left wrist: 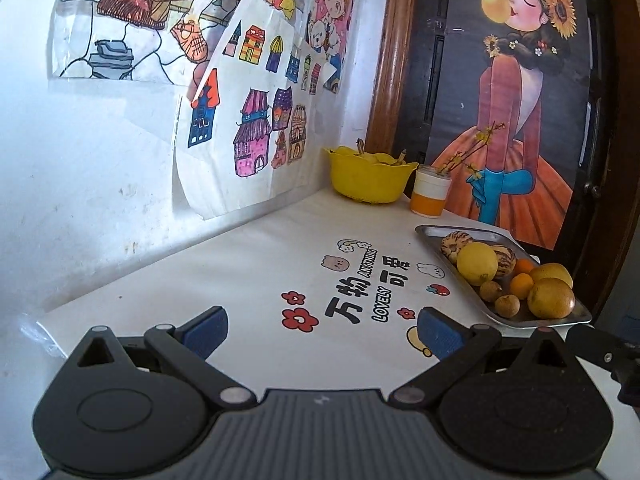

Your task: Organize fruits

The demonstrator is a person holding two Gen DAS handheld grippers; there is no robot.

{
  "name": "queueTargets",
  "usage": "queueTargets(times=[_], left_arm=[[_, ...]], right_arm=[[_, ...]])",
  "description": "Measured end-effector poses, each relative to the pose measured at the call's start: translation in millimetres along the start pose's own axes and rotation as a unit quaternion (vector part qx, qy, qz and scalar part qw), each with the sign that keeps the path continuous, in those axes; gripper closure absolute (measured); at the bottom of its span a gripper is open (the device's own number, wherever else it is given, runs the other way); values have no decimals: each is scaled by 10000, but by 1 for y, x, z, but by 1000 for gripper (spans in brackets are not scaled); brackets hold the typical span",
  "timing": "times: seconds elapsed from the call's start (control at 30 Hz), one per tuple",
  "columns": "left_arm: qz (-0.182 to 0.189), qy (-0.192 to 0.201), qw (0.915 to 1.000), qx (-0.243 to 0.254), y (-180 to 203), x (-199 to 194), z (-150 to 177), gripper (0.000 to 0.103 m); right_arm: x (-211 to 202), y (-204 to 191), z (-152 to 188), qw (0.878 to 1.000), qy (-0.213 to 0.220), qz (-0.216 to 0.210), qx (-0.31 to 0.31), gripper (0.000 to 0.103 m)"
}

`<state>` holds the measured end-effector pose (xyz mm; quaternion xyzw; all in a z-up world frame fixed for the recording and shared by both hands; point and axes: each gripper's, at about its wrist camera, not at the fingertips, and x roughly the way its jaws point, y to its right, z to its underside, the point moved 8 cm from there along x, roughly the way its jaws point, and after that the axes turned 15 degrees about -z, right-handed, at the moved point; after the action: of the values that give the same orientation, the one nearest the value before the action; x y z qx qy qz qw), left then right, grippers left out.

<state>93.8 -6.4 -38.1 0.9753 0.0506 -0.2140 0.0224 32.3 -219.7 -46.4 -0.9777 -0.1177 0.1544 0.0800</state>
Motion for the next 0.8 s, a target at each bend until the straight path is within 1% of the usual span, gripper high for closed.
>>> queueTargets(times=[0.13,0.33,0.53,0.8], left_arm=[[-65,24,10000,12,-4,1,2,0],[-113,-18,9999,-71,-12,4,6,0],[-141,-67,9998,-123,-16,5,10,0],[-165,-110,9997,-130,-17,5,13,0]], right_arm=[[1,-5,4,10000,13,-28,-63,1],[1,-5,5,9998,73,65,-146,1],[4,-4,9,9999,-30,30,-130,1],[5,-6,10,9999,-57,6,-138,1]])
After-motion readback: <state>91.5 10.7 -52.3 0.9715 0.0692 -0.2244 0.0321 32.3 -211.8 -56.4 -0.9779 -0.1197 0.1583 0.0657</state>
